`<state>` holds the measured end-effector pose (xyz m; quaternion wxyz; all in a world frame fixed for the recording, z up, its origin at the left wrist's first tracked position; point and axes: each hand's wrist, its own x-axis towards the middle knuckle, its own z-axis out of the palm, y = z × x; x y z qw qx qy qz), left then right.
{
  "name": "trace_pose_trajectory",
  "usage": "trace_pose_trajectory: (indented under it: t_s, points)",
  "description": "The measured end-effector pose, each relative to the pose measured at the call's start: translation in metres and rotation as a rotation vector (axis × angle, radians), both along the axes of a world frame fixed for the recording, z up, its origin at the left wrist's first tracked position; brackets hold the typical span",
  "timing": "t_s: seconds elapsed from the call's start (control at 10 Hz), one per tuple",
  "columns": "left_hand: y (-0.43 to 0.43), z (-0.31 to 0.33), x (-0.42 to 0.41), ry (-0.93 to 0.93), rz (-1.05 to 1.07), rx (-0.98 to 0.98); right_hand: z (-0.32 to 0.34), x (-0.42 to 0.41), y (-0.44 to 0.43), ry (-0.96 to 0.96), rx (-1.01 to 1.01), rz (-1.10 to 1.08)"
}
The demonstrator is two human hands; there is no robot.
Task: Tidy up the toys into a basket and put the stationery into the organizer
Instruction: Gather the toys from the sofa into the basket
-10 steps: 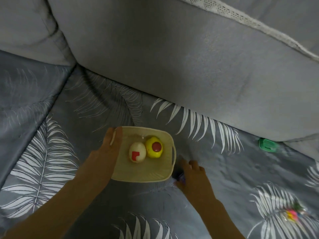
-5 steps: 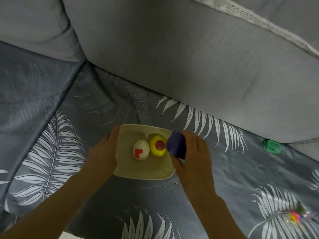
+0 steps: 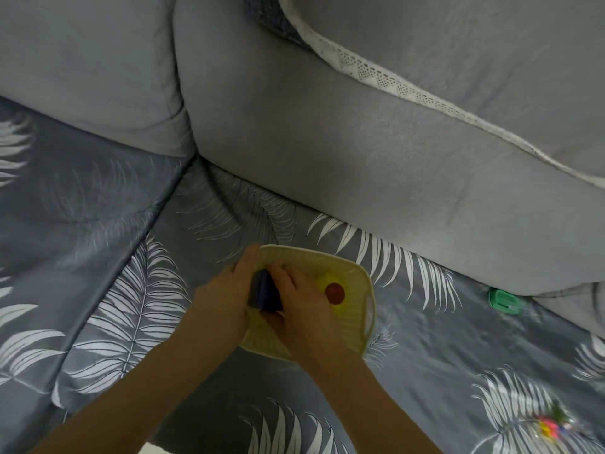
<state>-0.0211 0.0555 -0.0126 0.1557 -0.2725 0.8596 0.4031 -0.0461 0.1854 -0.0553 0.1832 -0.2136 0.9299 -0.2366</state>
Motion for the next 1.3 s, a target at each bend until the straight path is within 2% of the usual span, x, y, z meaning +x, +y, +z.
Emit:
trace_pose_trajectory:
  t_s: [0.1, 0.2, 0.3, 0.4, 0.5, 0.6, 0.7, 0.8, 0.9, 1.0, 1.1, 1.3]
  points:
    - [0.006, 0.005, 0.003, 0.038, -0.065, -0.006, 0.003, 0.002, 0.001, 0.133, 0.091, 0.078]
    - [0.007, 0.035, 0.003, 0.005, -0.167, -0.016, 0.021, 0.003, 0.001, 0.162, 0.176, 0.04]
    - [0.011, 0.06, 0.002, 0.089, -0.41, -0.122, 0.053, 0.006, 0.015, 0.178, 0.258, 0.025]
    - [0.019, 0.096, 0.004, -0.013, -0.472, -0.054, 0.09, 0.016, 0.031, 0.11, 0.436, 0.071]
    - [0.04, 0.116, 0.006, -0.016, -0.571, -0.135, 0.132, 0.03, 0.046, 0.08, 0.469, -0.021]
    - [0.062, 0.158, 0.018, 0.023, -0.717, -0.209, 0.164, 0.051, 0.068, 0.184, 0.405, -0.17]
    - [0.081, 0.184, 0.029, 0.054, -0.807, -0.19, 0.179, 0.071, 0.091, 0.259, 0.429, -0.202]
    - [0.117, 0.212, 0.042, 0.004, -0.692, -0.171, 0.201, 0.1, 0.125, 0.283, 0.404, -0.255]
    - [0.152, 0.229, 0.058, 0.162, -0.891, -0.208, 0.221, 0.123, 0.164, 0.298, 0.414, -0.285]
    - [0.185, 0.236, 0.07, 0.238, -0.919, -0.179, 0.244, 0.143, 0.204, 0.324, 0.411, -0.321]
    - [0.244, 0.242, 0.089, 0.176, -0.922, -0.139, 0.269, 0.176, 0.273, 0.388, 0.403, -0.354]
    - [0.348, 0.251, 0.125, 0.167, -0.918, -0.063, 0.292, 0.218, 0.412, 0.414, 0.544, -0.386]
